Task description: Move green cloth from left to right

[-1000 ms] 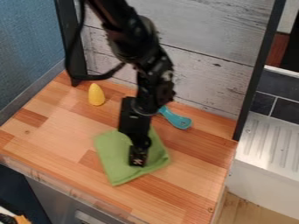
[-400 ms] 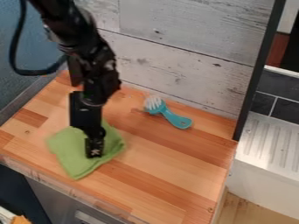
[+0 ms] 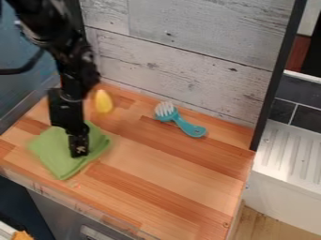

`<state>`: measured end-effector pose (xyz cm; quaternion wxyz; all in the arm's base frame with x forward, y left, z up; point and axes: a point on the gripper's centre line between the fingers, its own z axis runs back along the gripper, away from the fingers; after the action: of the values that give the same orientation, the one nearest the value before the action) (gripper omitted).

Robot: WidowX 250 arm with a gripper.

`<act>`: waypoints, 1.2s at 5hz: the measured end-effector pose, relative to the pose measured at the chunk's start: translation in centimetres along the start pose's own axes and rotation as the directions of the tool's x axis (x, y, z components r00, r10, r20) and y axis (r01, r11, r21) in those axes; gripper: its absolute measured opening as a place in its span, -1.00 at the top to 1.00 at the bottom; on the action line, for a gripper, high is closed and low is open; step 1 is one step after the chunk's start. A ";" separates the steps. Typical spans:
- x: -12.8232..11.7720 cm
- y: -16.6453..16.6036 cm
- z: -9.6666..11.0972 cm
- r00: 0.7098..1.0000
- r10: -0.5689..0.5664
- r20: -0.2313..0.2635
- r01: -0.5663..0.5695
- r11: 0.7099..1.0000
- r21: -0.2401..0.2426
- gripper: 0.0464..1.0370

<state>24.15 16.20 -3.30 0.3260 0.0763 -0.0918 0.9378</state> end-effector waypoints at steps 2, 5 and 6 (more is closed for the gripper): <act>3.3 -2.5 -0.7 0.994 0.113 0.010 -0.113 0.994 -0.003 -0.93; 2.9 -3.3 2.0 0.993 0.087 -0.079 -0.091 0.995 -0.051 -0.92; 1.8 -3.3 4.3 0.992 0.035 -0.121 -0.045 0.996 -0.073 -0.92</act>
<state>25.17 18.90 1.63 0.3146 0.0060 -0.1092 0.9429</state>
